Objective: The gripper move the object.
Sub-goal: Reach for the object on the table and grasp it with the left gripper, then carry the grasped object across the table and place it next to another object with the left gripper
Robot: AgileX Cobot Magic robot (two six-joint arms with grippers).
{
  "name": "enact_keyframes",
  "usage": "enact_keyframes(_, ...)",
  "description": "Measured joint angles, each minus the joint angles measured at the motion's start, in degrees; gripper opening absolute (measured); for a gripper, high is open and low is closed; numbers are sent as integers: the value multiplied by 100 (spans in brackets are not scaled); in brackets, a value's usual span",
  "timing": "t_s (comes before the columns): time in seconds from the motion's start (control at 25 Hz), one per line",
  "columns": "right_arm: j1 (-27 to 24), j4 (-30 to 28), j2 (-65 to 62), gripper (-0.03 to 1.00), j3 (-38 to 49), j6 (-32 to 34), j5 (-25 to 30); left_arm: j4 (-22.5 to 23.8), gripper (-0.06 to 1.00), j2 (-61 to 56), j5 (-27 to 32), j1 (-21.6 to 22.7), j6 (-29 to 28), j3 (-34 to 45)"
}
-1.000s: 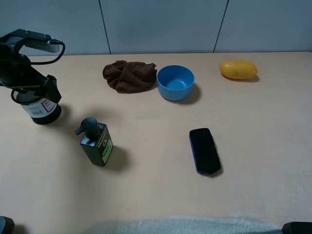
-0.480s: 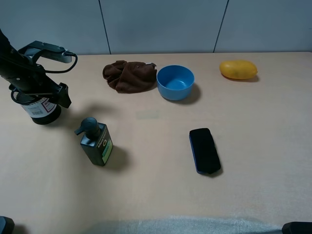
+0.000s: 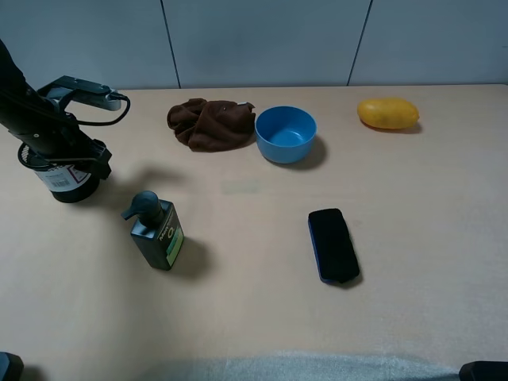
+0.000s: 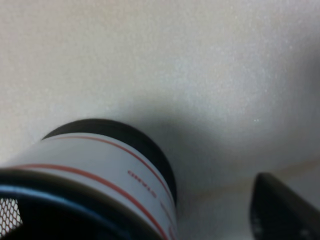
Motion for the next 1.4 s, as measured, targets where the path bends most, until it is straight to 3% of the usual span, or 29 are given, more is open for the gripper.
enact_keyframes(0.44, 0, 0, 0, 69, 0, 0, 6, 39, 13, -8, 0, -7, 12, -4)
enact_keyframes(1.4, 0, 0, 0, 69, 0, 0, 6, 16, 13, -262, 223, -7, -6, -38)
